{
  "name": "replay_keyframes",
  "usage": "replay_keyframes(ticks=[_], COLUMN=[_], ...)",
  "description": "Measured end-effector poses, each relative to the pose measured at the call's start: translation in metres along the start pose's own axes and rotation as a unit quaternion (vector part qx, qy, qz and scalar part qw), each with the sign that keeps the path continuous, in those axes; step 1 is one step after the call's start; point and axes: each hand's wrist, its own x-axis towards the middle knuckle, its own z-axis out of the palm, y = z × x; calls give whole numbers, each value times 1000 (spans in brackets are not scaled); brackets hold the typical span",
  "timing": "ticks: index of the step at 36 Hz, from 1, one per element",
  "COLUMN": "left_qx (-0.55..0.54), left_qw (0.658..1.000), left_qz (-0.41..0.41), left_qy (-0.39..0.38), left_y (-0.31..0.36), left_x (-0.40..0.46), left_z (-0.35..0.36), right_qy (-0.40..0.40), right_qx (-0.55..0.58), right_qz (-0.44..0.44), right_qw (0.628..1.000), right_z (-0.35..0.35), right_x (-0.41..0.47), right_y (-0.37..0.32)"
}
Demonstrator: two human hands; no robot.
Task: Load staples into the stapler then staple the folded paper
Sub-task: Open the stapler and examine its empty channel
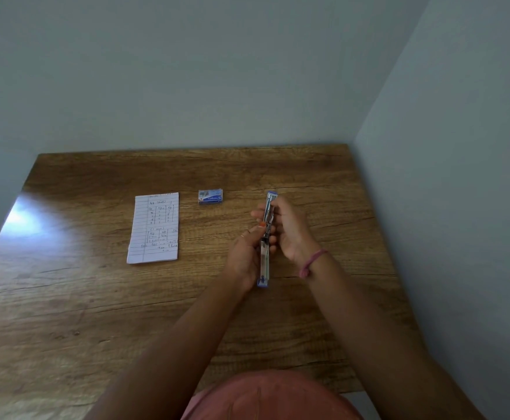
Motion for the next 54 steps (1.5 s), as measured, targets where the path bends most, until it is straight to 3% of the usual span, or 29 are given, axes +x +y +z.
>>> replay_keyframes(ticks=[34, 49, 54], left_qx=[-8, -19, 1], left_qw=[1000, 998, 999], left_qz=[-12, -36, -40], left_qy=[23, 40, 34], left_y=[3, 8, 6], left_x=[-4, -1, -1], left_z=[7, 10, 8], right_qy=[-2, -2, -21], right_qx=[0, -104, -70], right_qz=[38, -44, -103], right_qw=[999, 994, 992], right_z=[4, 7, 2], right_x=[-3, -13, -15], right_y=[0, 17, 25])
